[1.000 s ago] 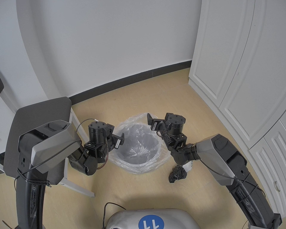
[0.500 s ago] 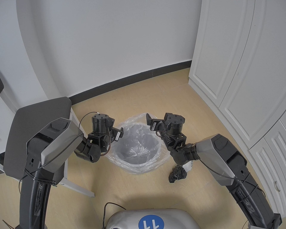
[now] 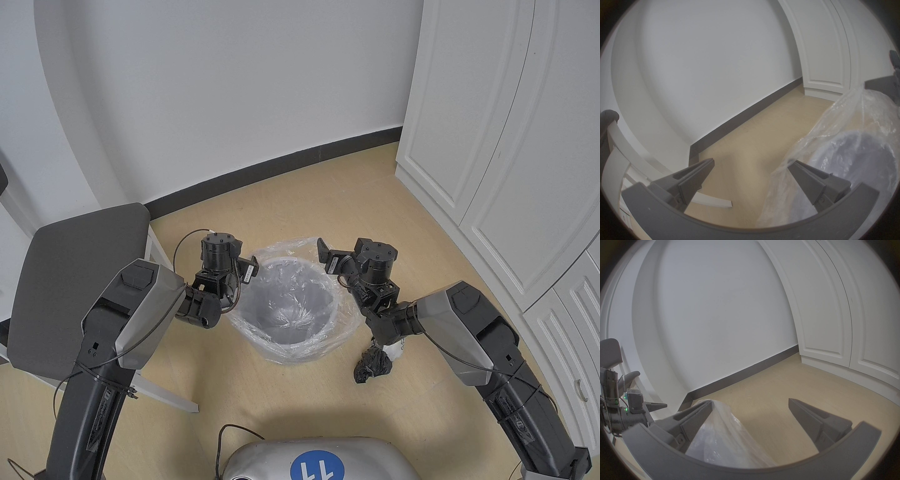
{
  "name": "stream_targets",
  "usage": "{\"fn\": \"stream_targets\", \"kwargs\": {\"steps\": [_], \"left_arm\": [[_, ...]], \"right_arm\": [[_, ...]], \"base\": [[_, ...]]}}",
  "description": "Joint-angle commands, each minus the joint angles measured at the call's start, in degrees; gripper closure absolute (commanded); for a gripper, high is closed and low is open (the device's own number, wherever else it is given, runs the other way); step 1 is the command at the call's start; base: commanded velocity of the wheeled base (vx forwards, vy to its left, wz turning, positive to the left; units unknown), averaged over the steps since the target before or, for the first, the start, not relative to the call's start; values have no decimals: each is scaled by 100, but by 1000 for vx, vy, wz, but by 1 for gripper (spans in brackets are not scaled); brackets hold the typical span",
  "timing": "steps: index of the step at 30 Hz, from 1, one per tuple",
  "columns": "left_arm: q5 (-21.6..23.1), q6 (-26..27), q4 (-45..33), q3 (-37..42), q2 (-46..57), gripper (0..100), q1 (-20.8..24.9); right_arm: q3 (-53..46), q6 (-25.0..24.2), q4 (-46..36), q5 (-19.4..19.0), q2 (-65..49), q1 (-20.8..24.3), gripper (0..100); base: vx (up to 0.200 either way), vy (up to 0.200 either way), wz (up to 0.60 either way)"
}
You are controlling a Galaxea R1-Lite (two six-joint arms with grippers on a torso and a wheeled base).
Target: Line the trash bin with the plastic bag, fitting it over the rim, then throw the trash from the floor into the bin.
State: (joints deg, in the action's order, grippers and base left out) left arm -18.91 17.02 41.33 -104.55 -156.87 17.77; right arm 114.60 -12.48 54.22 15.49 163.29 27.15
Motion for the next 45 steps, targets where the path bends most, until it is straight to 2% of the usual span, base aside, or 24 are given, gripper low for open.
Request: {"fn": "stream_targets", "kwargs": {"steps": [1,13,17,20,39,42,45], "left_arm": [[-157,-6,-11,-514,-397,0,-81],[-166,-6,25,-620,-476,0,-134],[-166,-6,33,-778,-582,0,-143],[-166,-14,33,-1005,-722,0,-143],[-166,-41,-11,-1005,-722,0,-178],[-183,-32,-46,-664,-529,0,-178],[-175,-49,-142,330,60,0,-125]], "right_arm": [[-1,-9,27,-29,115,-61,0],[-1,-17,-26,-178,387,-359,0],[-1,-88,-26,-354,458,-403,0],[-1,-96,-35,-372,502,-438,0],[-1,-96,18,-442,853,-632,0],[-1,-96,18,-424,783,-649,0],[-1,-88,9,-424,590,-720,0]], "base": [[0,0,0],[0,0,0],[0,0,0],[0,0,0],[0,0,0],[0,0,0],[0,0,0]]}}
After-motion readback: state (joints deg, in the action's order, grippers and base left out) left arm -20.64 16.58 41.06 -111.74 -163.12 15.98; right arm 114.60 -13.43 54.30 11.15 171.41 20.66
